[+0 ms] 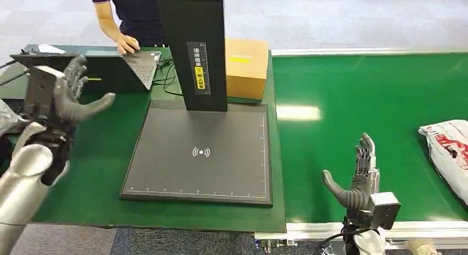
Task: Moved the parcel from conveyor to table for the left to box.
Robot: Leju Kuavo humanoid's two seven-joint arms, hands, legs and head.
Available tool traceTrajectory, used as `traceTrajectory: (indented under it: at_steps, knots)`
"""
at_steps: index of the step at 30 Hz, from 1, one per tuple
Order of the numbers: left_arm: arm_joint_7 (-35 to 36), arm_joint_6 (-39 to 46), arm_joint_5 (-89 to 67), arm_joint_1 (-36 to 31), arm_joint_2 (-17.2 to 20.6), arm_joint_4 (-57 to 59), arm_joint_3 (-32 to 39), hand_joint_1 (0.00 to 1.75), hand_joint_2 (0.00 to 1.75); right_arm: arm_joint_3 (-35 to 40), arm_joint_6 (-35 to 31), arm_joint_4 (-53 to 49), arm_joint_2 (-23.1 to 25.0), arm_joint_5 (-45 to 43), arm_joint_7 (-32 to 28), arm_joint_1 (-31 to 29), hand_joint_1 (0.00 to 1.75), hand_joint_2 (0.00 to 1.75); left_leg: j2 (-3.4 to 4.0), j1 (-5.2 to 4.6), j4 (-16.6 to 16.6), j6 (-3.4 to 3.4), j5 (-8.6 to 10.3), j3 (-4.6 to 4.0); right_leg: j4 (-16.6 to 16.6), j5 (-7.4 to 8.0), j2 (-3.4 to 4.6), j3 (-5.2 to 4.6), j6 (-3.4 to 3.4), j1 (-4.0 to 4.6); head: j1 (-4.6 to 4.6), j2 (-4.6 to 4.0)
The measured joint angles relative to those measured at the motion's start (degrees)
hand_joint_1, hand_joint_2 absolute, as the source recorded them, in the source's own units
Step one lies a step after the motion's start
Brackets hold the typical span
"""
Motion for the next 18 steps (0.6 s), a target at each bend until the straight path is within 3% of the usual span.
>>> traceTrajectory:
  at_steps: [5, 10, 18]
  knots:
    - [-0.5, 3.2, 0.9, 5.2, -1.1, -2.7, -4.3, 0.0, 1.75, 2.6, -0.1, 2.5, -4.0, -6.5, 1.1, -1.6, 0.0, 1.75, 0.0, -0.03, 0.0, 0.05, -0.03, -0.01, -0.1, 0.02, -0.01, 0.0, 0.03, 0.0, 0.0, 0.0]
    - [-1.7, 4.7, 1.3, 6.6, -3.4, -2.8, -8.2, 0.0, 1.75, 5.7, -3.9, 4.9, -7.3, -8.7, -0.2, -5.2, 0.0, 1.75, 0.0, -0.08, 0.0, 0.04, -0.02, 0.0, 0.0, 0.05, 0.0, 0.02, 0.04, 0.04, 0.02, 0.0]
    - [-1.9, 7.5, 0.3, 11.1, -3.6, -5.5, -9.9, 0.0, 1.75, 10.3, -7.4, 8.2, -12.5, -10.8, 0.2, -8.7, 0.0, 1.75, 0.0, -0.06, 0.0, 0.04, -0.03, -0.03, 0.0, 0.02, 0.0, -0.02, 0.03, 0.06, 0.0, 0.0]
